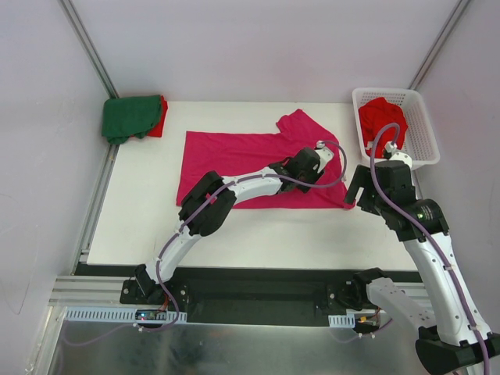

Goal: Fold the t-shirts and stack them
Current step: Fold the flattened tshirt in 1/3 of the way

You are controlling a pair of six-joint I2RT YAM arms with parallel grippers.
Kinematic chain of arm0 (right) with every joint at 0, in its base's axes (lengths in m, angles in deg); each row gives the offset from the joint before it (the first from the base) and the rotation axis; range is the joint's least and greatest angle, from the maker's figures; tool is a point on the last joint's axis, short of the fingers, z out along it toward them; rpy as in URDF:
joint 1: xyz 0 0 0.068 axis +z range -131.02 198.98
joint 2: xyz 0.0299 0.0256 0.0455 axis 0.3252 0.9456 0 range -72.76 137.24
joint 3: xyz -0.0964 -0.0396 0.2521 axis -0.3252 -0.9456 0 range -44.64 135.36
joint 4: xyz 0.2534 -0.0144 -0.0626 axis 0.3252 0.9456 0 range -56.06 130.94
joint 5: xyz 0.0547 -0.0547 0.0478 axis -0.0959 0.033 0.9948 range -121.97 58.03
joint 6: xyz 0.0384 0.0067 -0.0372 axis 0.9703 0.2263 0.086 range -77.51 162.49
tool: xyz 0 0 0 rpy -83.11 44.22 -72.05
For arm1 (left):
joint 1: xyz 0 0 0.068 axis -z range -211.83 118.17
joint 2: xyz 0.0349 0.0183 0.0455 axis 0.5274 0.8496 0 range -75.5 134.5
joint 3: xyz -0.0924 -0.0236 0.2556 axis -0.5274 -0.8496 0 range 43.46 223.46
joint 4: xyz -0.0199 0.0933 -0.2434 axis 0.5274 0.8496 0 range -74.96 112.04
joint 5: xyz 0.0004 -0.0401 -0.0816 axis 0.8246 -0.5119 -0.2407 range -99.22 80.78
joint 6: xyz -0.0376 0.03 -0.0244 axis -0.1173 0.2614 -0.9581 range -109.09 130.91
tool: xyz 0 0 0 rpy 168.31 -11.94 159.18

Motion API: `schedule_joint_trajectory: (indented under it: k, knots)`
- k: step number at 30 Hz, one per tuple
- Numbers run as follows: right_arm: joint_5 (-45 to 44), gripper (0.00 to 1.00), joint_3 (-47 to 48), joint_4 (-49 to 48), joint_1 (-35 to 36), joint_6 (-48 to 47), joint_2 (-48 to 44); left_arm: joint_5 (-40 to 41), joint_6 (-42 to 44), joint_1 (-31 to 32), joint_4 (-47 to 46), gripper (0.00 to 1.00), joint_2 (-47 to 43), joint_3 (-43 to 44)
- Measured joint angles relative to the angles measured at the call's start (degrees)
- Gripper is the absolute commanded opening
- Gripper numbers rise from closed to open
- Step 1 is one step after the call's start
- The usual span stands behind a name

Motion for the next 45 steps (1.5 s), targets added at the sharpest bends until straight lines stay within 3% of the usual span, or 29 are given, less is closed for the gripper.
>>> schedule_joint_trajectory:
  k: [22,32,39,45]
  knots:
    - [0.00,0.86,-1.84,-0.31,-0.02,-0.26,1.03,0.02,0.00,-0.02,0.00,0.42,0.00,1.73]
    - [-0.02,0.86,-2.58,-0.55,-0.02,-0.31,1.38,0.07,-0.15,-0.13,0.00,0.27,0.00,1.86]
    - [-0.02,0.87,-2.67,-0.74,-0.02,-0.42,1.88,0.09,-0.37,-0.50,0.00,0.02,0.00,2.23]
    - [0.00,0.87,-2.73,-0.90,-0.04,-0.63,2.27,0.09,-0.31,-0.96,0.00,0.00,0.00,2.25]
